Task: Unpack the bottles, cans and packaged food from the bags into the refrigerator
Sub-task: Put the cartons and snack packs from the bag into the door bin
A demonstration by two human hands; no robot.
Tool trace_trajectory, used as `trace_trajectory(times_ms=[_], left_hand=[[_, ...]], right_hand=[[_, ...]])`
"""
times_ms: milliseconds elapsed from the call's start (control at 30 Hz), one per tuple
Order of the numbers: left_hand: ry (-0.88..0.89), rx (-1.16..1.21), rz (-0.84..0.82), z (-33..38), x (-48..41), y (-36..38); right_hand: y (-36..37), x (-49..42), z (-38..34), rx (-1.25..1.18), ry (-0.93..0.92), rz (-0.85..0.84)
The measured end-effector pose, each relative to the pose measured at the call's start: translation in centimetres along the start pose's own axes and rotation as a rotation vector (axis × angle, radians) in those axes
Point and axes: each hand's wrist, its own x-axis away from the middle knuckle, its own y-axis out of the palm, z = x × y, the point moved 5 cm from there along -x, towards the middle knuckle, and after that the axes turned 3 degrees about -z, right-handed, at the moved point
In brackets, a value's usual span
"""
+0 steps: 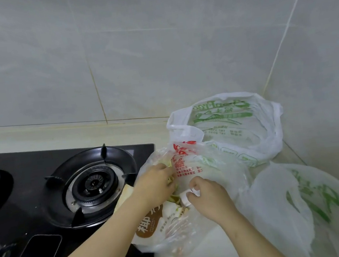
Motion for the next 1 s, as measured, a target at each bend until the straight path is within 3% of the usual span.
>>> trace_trajectory(times_ms=[467,1000], left_hand=[[0.002,-0.155,-0.054,-2.9,-3.1,1.4],[-0.126,-0.293,-0.138,-3.1,-0.7,4.0]], right_hand=[[0.7,-5.1,-0.4,-0.008,0.003,-0.036],[6.2,-2.9,-0.3,-0.076,-0.044,-0.163]])
